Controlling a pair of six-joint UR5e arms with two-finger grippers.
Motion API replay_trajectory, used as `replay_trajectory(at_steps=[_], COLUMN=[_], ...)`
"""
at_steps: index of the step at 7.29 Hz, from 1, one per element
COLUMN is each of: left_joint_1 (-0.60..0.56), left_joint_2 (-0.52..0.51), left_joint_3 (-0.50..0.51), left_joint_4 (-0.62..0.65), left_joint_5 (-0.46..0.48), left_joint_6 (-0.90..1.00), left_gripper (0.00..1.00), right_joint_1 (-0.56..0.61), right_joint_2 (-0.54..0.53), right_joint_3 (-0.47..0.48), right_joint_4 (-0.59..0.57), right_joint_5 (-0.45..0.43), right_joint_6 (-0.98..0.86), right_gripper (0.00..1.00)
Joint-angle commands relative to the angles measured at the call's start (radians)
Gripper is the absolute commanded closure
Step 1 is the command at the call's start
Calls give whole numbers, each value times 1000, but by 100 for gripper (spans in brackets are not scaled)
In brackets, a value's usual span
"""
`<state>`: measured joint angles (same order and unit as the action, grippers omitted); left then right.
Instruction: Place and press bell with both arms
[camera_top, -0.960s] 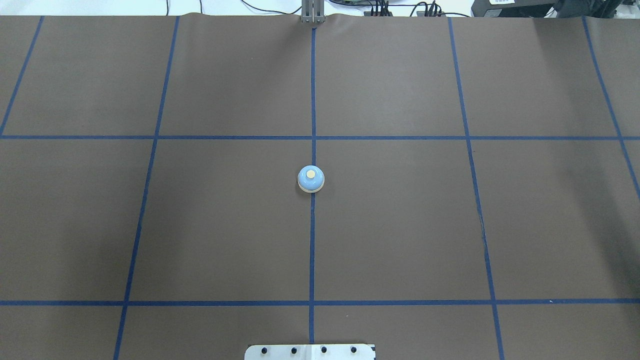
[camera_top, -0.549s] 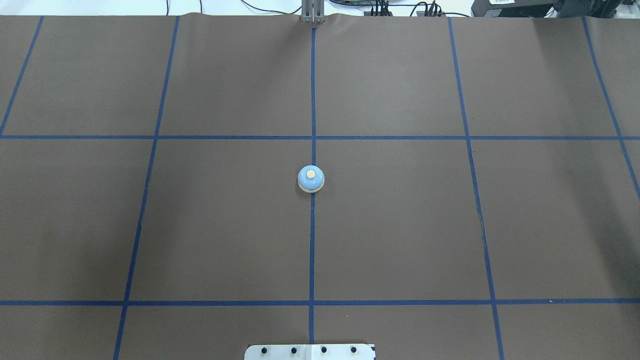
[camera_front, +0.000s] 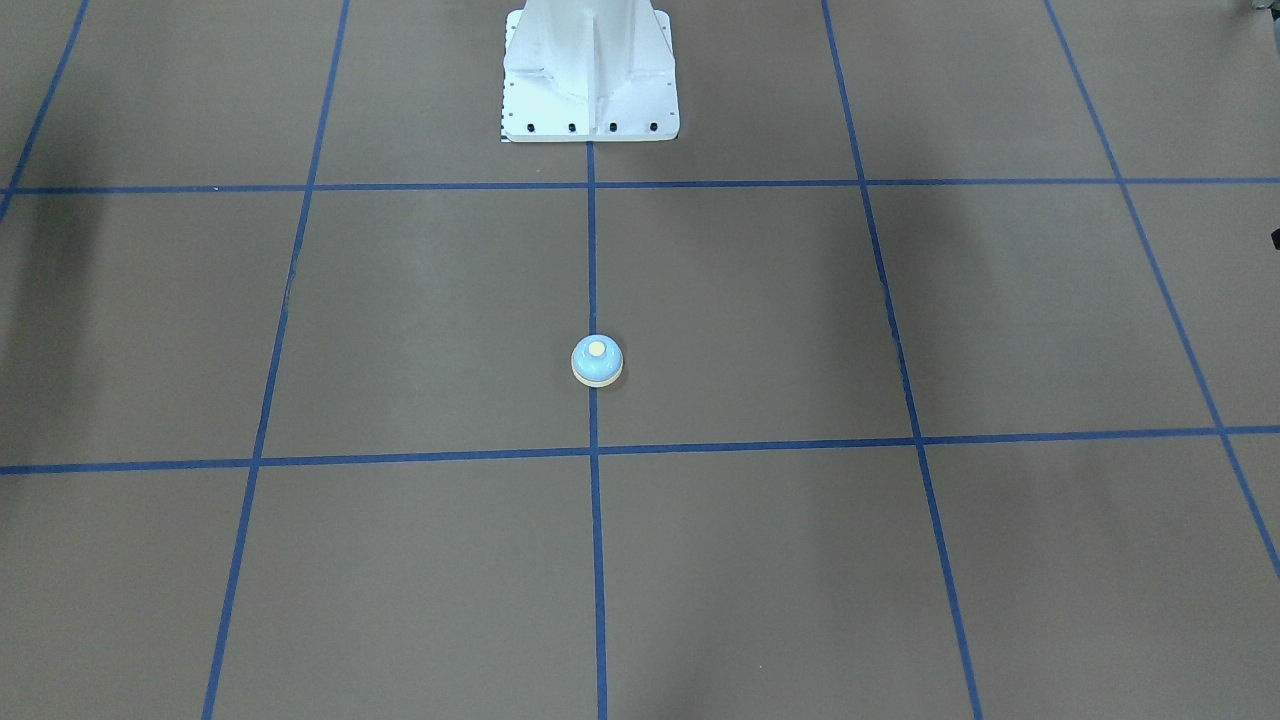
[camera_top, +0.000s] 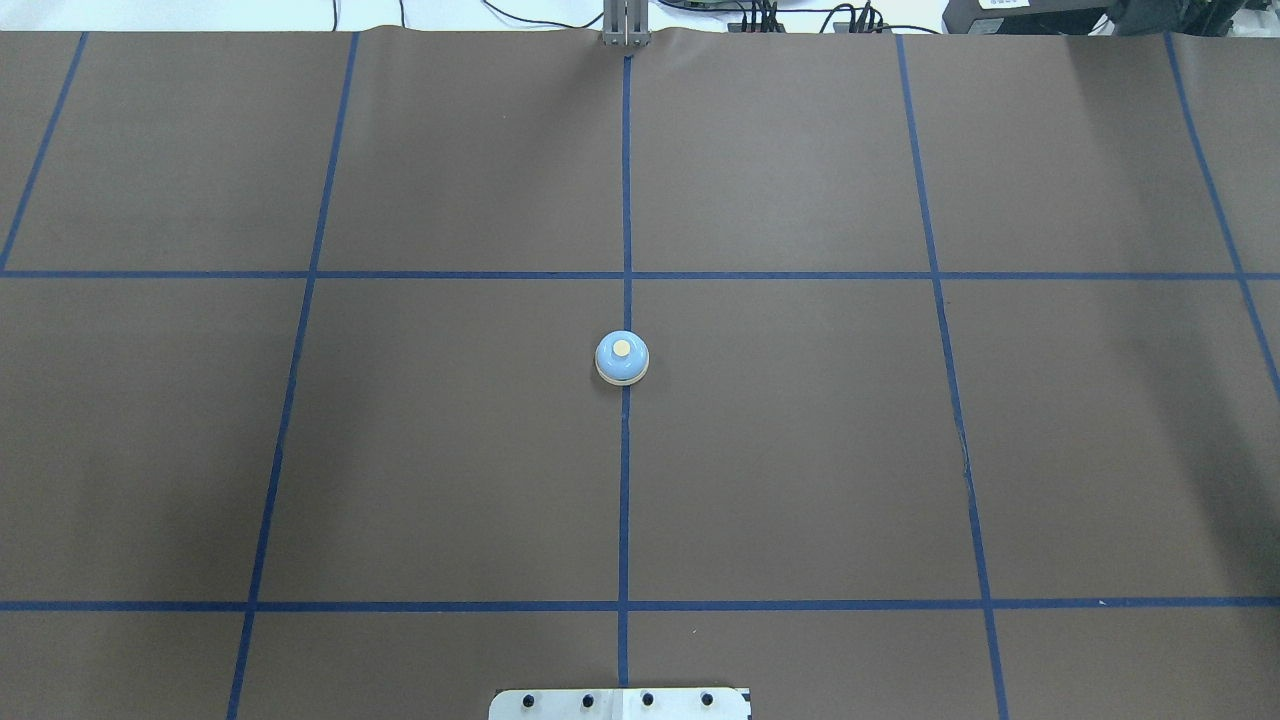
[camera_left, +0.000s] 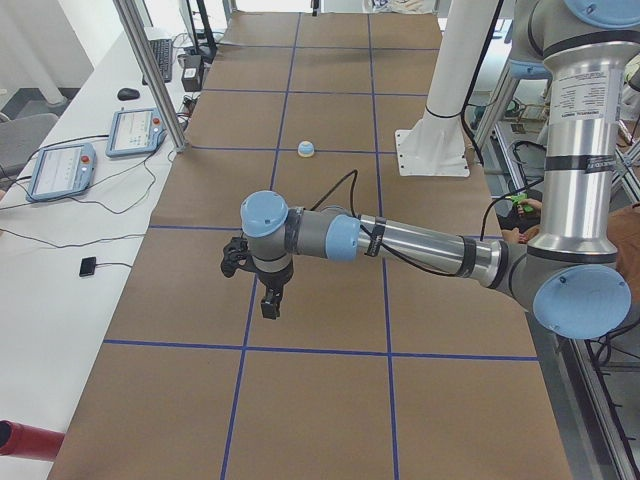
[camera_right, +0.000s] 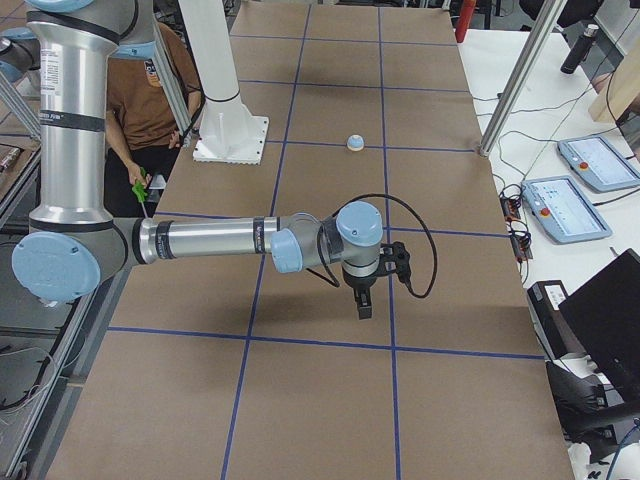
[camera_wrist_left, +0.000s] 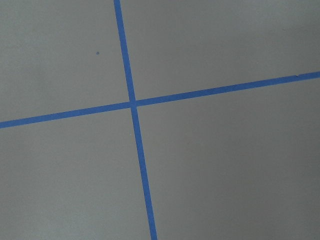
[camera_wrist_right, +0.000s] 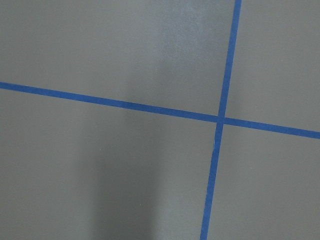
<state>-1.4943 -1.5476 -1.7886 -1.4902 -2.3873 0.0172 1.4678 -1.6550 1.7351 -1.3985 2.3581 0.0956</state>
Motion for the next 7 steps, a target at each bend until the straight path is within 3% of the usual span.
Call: replay_trajectory(at_steps=[1, 7], left_joint_1=[-6, -15], left_joint_2=[6, 113], left_joint_3=[-6, -71], left_joint_4=[-4, -10], left_joint_5=[-58, -56], left_joint_6=[-3, -3], left_gripper=[0, 0], right_joint_1=[0, 0], right_joint_2=[-8, -26], right_joint_3=[6, -12], right_joint_4=[3, 0], right_joint_5=[7, 27], right_joint_6=[-7, 0], right_gripper=[0, 0])
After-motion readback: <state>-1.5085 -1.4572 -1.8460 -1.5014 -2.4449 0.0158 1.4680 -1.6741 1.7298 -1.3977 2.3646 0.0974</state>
